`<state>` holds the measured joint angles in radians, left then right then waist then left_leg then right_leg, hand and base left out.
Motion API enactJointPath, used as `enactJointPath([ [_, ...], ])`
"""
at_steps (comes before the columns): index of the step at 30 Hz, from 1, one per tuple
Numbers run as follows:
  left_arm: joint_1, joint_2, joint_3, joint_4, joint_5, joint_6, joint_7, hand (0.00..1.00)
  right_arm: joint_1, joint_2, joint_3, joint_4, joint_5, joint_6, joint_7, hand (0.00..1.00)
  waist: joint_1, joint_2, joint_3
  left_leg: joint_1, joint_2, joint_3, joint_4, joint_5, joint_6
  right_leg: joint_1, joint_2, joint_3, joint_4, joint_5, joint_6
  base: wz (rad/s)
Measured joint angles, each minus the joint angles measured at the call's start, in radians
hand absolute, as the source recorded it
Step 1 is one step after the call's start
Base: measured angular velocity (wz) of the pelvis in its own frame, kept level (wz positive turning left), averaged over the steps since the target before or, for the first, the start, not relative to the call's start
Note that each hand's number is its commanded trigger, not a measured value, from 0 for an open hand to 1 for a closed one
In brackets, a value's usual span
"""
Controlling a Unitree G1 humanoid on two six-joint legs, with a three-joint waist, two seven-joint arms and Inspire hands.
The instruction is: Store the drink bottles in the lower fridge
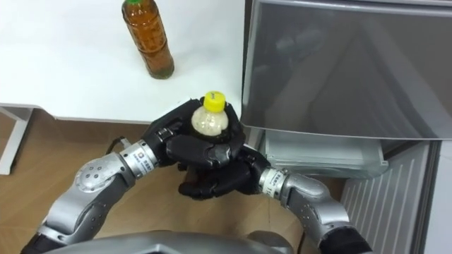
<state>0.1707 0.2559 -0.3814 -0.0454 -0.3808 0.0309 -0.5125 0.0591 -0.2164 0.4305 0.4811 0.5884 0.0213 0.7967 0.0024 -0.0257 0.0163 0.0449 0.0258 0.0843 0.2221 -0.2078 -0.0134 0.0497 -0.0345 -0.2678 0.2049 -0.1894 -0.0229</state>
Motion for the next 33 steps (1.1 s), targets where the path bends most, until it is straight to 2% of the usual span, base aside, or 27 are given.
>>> enactJointPath([
  [5,0.0,0.0,0.011,0.002,-0.034,0.0,0.003,1.0,0.0,-0.004,0.019,-0.001,0.002,-0.049,0.003,1.0,0.0,0.0,-0.0001,0.0,0.0,-0.002,0.0,0.0,0.0,0.0,0.0,0.0,0.0,0.0,0.0,0.0],
  [8,0.0,-0.002,0.009,0.004,-0.064,0.0,0.015,1.0,0.0,-0.006,0.022,-0.001,0.001,-0.06,-0.001,1.0,0.0,0.0,0.0,0.0,0.0,0.0,0.0,0.0,0.0,0.0,0.0,0.001,0.001,0.0,0.0,0.0],
  [9,0.0,-0.002,0.009,0.004,-0.069,0.0,0.02,0.86,0.0,-0.006,0.023,-0.001,0.001,-0.063,-0.002,1.0,0.0,0.0,-0.0001,0.0,0.0,0.0,0.0,0.0,0.0,0.0,0.0,0.001,0.001,0.0,0.0,0.0],
  [10,0.0,-0.003,0.007,0.004,-0.075,0.0,0.025,0.35,0.0,-0.006,0.023,-0.001,0.002,-0.065,-0.004,1.0,0.0,0.0,-0.0003,0.0,0.0,0.0,0.0,0.0,0.0,0.0,0.0,0.002,0.001,0.0,0.0,0.0],
  [11,0.0,-0.003,0.006,0.004,-0.077,0.0,0.029,0.01,0.0,-0.006,0.023,-0.001,0.002,-0.065,-0.004,1.0,0.0,0.001,-0.0004,0.001,0.0,0.0,0.0,0.0,0.0,0.0,0.001,0.003,0.001,0.0,0.0,0.0],
  [25,0.0,-0.003,0.006,0.004,-0.078,-0.001,0.041,0.0,0.011,-0.006,0.029,-0.001,0.015,-0.063,-0.004,1.0,0.0,0.001,-0.0002,0.003,0.0,-0.002,0.0,0.0,0.0,0.001,0.001,0.006,0.001,0.0,0.0,0.0],
  [33,-0.007,-0.002,0.005,0.004,-0.076,-0.014,0.052,0.0,0.019,-0.01,0.053,0.006,0.071,-0.063,-0.006,1.0,-0.001,0.004,0.0019,0.0,0.0,0.0,0.0,0.0,0.0,0.003,0.001,0.006,0.001,0.001,0.0,0.0],
])
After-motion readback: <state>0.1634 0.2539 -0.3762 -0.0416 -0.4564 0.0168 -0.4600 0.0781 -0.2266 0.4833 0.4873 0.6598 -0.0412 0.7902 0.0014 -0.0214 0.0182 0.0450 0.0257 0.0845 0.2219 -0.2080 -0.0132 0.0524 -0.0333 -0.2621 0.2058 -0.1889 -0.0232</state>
